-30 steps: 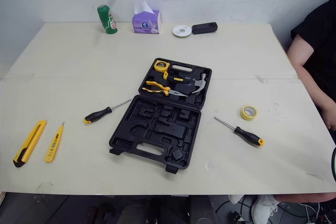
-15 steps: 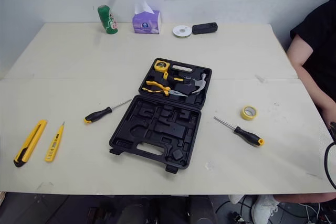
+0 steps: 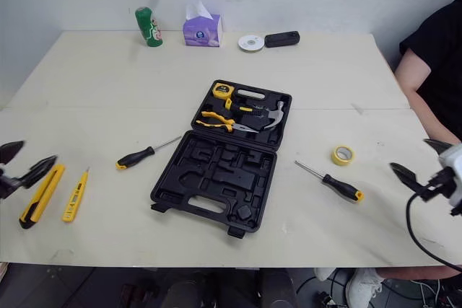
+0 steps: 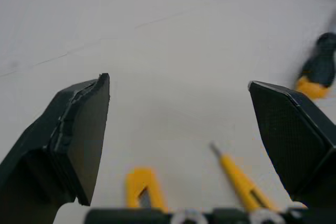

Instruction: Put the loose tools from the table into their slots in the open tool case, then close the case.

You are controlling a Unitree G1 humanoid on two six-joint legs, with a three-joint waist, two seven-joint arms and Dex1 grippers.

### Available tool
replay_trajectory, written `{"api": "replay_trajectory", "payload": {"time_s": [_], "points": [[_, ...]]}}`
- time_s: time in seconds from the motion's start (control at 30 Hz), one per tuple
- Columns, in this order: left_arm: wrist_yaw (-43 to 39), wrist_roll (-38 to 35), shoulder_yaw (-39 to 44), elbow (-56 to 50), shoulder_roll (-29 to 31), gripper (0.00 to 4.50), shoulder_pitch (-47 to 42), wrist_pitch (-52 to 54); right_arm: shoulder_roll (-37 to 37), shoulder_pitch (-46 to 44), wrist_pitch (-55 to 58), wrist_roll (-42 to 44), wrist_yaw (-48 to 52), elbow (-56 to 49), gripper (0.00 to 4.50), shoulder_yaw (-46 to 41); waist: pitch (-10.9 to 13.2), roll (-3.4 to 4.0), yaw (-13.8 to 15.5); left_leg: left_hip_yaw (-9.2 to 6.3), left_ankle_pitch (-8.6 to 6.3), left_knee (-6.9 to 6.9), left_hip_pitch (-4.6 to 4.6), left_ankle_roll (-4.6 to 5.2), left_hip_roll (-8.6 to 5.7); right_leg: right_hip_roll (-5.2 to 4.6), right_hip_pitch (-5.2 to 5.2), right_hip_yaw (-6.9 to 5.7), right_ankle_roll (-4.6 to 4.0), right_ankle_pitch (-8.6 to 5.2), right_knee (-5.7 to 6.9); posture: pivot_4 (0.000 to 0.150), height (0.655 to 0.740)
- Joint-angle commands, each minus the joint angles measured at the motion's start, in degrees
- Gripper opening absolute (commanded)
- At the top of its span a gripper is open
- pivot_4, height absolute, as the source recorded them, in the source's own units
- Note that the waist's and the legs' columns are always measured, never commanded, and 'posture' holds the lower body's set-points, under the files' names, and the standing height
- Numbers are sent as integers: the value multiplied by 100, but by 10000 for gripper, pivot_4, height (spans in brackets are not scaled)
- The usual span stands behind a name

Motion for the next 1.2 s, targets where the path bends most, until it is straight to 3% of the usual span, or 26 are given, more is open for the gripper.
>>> {"api": "replay_trajectory", "payload": {"time_s": [0.03, 0.17, 0.23, 0.27, 0.3, 0.4, 0.47, 0.53, 0.57, 0.9, 1.2], "points": [[-117, -144, -367, -791, 10, 44601, -198, 466, 126, -88, 383, 183, -12, -694, 45000, 166, 0, 0, 21, 0, 0, 0, 0, 0, 0, 0, 0, 0, 0, 0, 0, 1500, 7400], [-97, -35, -794, -1275, -41, 44601, -468, 819, 294, -232, 620, -24, -213, -1036, 45000, 416, 0, 0, 85, 0, 0, 6, -4, 1, 0, 3, -1, 0, 0, 0, 0, 1500, 7400], [-55, 175, -1248, -1465, -77, 39371, -794, 950, 356, -345, 754, -239, -335, -1161, 45000, 711, 0, 0, 121, 1, 1, 9, -4, 3, 0, 5, -1, 1, 0, 0, 0, 1500, 7400], [-13, 283, -1482, -1522, -117, 36860, -1019, 1039, 432, -419, 931, -225, -389, -1284, 39985, 867, 0, 0, 128, 1, 2, 16, -4, 4, 0, 5, 0, 0, 0, 0, 3, 1500, 7400], [14, 352, -1623, -1544, -145, 33463, -1169, 1104, 491, -473, 1067, -191, -417, -1372, 37780, 956, -1, -2, 138, 1, 2, 21, -8, 4, 0, 5, -1, 0, 0, 0, 5, 1500, 7400], [47, 527, -2174, -1428, -378, 18449, -1844, 1371, 660, -697, 1311, -374, -546, -1630, 22185, 1387, -1, -2, 157, 0, 4, 25, -12, 7, -2, 6, -3, 1, 0, 0, 14, 1500, 7400], [27, 650, -2405, -1265, -501, 11618, -2163, 1435, 722, -806, 1378, -527, -645, -1701, 14706, 1541, -1, -2, 158, 0, 7, 41, -27, 10, 0, 10, -11, -1, 0, 0, 38, 1500, 7400], [59, 870, -2649, -868, -672, 2217, -2582, 1403, 707, -934, 1469, -796, -745, -1783, 4243, 1790, -1, -1, 160, -5, 7, 71, -69, 14, 2, 12, -37, -7, 1, 0, 48, 1500, 7400], [73, 946, -2734, -701, -741, 0, -2732, 1408, 698, -989, 1506, -917, -799, -1810, 508, 1883, -1, -2, 145, -5, 8, 77, -76, 15, 2, 12, -41, -8, 1, 1, 52, 1500, 7400], [217, 1520, -3396, 1053, -1785, 0, -4070, 1617, 1053, -1591, 2119, -1434, -1055, -2054, 508, 2649, 0, -3, 151, -15, 10, 96, -89, 23, 4, 22, -41, -19, 5, 2, 55, 1500, 7400], [75, 1948, -3531, 2278, -2181, 0, -4614, 1126, 1203, -1837, 2072, -1763, -1066, -1876, 508, 3013, 2, -8, 140, -15, 12, 101, -92, 25, 4, 22, -41, -20, 9, 5, 55, 1500, 7400]]}}
